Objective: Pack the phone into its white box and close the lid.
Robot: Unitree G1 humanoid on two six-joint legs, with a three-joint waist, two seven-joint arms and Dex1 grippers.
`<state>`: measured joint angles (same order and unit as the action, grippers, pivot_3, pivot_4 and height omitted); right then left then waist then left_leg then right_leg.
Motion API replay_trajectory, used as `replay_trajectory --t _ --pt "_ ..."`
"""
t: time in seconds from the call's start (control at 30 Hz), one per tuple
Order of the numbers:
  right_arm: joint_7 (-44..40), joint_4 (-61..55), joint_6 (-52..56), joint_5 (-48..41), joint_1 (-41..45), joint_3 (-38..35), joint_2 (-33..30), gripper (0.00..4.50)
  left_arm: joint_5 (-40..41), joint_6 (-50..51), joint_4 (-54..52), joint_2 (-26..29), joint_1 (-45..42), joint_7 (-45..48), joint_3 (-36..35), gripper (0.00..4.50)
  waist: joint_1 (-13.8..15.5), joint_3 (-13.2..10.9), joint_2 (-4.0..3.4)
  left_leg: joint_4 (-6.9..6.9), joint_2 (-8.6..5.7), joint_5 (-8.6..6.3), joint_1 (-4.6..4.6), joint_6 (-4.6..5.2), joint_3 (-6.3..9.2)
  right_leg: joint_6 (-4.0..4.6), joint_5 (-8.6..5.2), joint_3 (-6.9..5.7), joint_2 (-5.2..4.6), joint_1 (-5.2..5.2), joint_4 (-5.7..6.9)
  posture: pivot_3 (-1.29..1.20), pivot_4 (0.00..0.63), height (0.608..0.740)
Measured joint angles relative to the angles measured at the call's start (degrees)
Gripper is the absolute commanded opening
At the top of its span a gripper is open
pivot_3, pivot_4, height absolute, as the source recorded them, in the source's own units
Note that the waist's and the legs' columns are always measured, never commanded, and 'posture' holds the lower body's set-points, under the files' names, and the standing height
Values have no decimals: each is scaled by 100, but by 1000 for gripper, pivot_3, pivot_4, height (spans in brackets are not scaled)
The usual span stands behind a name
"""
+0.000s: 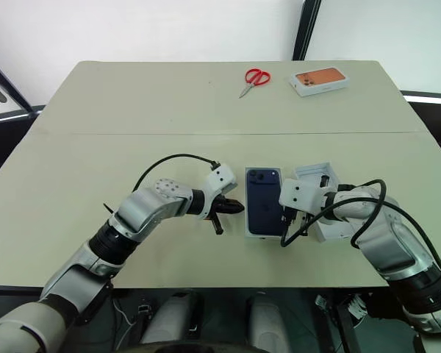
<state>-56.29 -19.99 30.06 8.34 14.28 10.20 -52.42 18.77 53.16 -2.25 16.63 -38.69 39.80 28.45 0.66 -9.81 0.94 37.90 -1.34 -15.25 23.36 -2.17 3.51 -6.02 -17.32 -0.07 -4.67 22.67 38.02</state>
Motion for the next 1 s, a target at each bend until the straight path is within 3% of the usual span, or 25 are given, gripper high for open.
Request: replay_trajectory --t 0.37,0.6,0.87,1.0 --pt "-91 2 -104 -127 6 -64 -122 0 -35 47 -174 66 102 190 -9 31 -6 0 -1 0 4 0 0 1 0 0 0 0 2 0 0 0 150 740" --pt "-271 -1 -99 -522 59 -533 -403 0 -33 105 -232 94 133 194 -110 31 -3 -1 -2 0 5 -1 0 1 0 0 0 0 2 0 1 0 150 740" --pt "-133 -357 2182 -1468 492 -1215 -358 3816 -27 -543 -280 635 556 412 -737 0 -50 -1 -6 -1 15 -2 -2 4 0 1 0 2 4 3 4 0 150 740" --pt "342 -359 3768 -1737 917 -1151 -138 3816 -145 -1751 -385 984 1021 803 -934 0 -19 -2 -9 -1 12 -3 0 3 -3 2 0 4 -4 5 2 0 150 740"
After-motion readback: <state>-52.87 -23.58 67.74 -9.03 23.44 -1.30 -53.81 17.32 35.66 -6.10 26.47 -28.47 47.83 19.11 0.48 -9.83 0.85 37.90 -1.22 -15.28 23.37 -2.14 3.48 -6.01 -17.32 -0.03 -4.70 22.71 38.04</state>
